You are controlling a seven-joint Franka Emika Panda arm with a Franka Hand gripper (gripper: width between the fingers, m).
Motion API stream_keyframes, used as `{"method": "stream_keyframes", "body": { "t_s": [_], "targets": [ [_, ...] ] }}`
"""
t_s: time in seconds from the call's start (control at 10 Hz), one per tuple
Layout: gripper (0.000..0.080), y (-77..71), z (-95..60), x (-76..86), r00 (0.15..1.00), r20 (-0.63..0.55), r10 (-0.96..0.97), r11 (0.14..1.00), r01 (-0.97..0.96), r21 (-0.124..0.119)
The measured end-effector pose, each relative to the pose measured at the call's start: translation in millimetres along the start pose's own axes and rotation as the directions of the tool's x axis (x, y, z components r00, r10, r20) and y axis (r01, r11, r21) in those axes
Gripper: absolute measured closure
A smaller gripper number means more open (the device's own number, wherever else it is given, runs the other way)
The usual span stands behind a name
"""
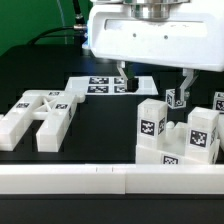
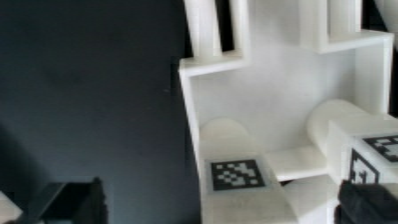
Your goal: Assemble chair
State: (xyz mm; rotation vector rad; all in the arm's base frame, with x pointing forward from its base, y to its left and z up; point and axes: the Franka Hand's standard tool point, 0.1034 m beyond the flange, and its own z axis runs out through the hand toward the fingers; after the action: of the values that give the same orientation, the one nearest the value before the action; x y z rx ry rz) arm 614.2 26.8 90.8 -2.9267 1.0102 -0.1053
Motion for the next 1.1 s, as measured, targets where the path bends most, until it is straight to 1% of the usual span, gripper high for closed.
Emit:
{"method": "stream_keyframes", "body": {
  "t_s": [0.2,0.3,0.4,0.7,0.9,1.1],
  "targets": [
    [0.0151,0.7,2.0,-0.1,1.000,-0.006,-0.011,1.000,0.011,0.001],
    [0.0151,3.6,6.6,-2.1,0.999,-0.021,-0.038,0.999,0.038,0.003],
    [0.0151,7.9,12.1,-6.1,0.999,-0.015,-0.042,0.999,0.042,-0.005],
    [0.0151,13.4,37.4,-11.1,0.998,-0.027,-0.052,0.998,0.051,-0.024],
    [0.0151,12.5,46.9,-8.5,0.998,-0.025,-0.055,0.998,0.054,-0.034],
    [0.0151,9.2,51.1,-6.4,0.998,-0.035,-0.059,0.998,0.058,-0.032]
  ]
}}
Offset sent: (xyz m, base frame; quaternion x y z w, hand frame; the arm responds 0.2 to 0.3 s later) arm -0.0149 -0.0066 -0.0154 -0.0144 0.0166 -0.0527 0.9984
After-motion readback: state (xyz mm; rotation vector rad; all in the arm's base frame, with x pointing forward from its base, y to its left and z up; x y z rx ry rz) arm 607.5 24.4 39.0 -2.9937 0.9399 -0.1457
